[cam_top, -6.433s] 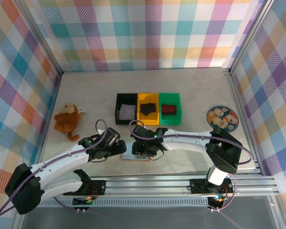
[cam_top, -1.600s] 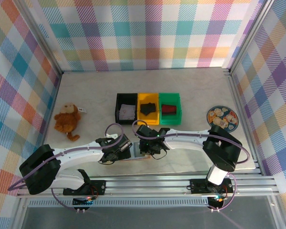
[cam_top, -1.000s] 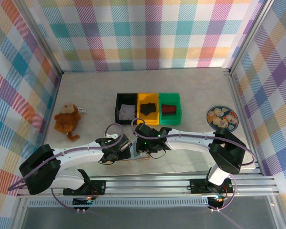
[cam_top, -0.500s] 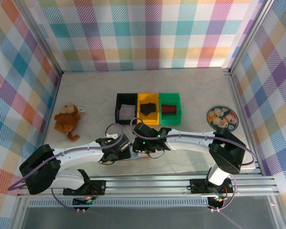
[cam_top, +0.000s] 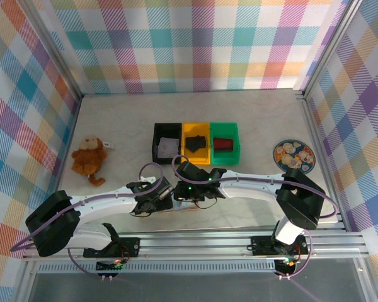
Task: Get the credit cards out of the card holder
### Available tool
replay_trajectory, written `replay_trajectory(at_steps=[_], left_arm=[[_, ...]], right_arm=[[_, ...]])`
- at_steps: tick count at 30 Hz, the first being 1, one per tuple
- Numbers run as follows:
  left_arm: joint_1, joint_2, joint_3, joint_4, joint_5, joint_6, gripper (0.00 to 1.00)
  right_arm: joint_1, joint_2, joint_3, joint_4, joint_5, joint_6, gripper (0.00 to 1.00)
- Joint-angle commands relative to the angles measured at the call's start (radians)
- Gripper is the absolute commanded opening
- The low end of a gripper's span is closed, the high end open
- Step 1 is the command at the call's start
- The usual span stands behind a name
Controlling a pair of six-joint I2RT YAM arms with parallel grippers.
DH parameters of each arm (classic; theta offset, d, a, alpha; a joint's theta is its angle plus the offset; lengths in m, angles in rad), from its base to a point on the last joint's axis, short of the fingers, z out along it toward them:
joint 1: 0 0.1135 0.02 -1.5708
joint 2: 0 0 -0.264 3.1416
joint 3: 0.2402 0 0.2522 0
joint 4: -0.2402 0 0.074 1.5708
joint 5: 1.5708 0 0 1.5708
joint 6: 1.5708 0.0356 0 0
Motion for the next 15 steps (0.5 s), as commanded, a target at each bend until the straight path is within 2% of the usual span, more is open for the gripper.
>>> replay_trajectory(at_steps=[1,15], left_arm=[[-0.01,0.078,-0.082,0.162,0.12,-0.005,0.96],[-0.01,0.085,-0.084,0.167,0.124,-0.005,0.96]], right_arm=[[0.009,-0.027,0.015,0.028,-0.012,-0.012,0.33],[0.009,-0.041,-0.018,0.033,0.019,0.014,0.28]])
